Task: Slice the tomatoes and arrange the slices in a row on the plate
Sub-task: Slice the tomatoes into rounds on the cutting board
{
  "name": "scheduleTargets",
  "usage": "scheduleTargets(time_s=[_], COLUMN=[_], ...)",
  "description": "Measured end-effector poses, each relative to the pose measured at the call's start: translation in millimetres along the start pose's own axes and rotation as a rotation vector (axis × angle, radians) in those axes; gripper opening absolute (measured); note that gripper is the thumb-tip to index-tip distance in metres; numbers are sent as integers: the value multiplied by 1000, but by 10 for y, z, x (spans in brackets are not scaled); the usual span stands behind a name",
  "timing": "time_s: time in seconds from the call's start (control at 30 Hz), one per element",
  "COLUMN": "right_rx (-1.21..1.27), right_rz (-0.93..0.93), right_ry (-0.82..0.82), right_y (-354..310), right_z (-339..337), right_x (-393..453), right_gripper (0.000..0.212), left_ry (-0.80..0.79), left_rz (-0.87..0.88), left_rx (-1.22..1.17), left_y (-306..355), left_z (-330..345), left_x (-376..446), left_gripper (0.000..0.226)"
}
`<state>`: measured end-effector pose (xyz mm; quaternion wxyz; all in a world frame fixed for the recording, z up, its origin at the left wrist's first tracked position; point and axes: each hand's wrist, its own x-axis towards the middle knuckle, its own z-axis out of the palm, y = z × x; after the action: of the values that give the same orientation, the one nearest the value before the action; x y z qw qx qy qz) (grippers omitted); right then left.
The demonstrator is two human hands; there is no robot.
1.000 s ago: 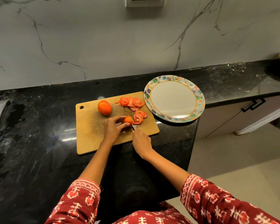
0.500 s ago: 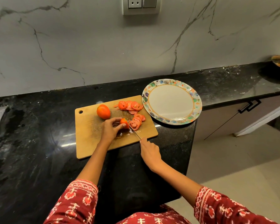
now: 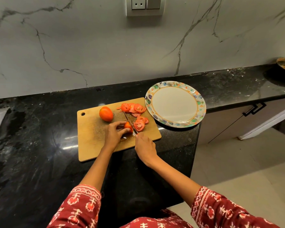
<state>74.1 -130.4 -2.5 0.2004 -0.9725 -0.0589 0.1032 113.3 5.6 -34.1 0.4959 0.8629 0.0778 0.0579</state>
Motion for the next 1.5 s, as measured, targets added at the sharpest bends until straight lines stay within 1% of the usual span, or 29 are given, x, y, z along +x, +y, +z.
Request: scheduleTargets(time_s=[0.37,0.57,0.73,0.83,1.0,1.23,1.5], right_rx=[-42,-129,-166,-147,-117,-95,-141], right_rz=[4,-28,-31,-43,-50,-42,-64], right_ry=[20,25,30,57,27,-1,-11], right_y=[-40,-73,29,13,11,64,110], right_z=[26,27,79,92,110,146,178], right_x=[15,91,-11,44,104,85,59], right_gripper=[30,28,25,24,26,23,24], left_ry=[14,11,12,18,0,16,12], left_rz=[3,47,25,26,35,22,21], left_rx=[5,36,31,39,45,30,30], left_y=[31,19,26,46,55,47,37], left_z=[24,15,18,29,8,30,9], left_x=[-7,-12,3,-7,3,2,-4], left_gripper=[38,36,36,35,36,35,35])
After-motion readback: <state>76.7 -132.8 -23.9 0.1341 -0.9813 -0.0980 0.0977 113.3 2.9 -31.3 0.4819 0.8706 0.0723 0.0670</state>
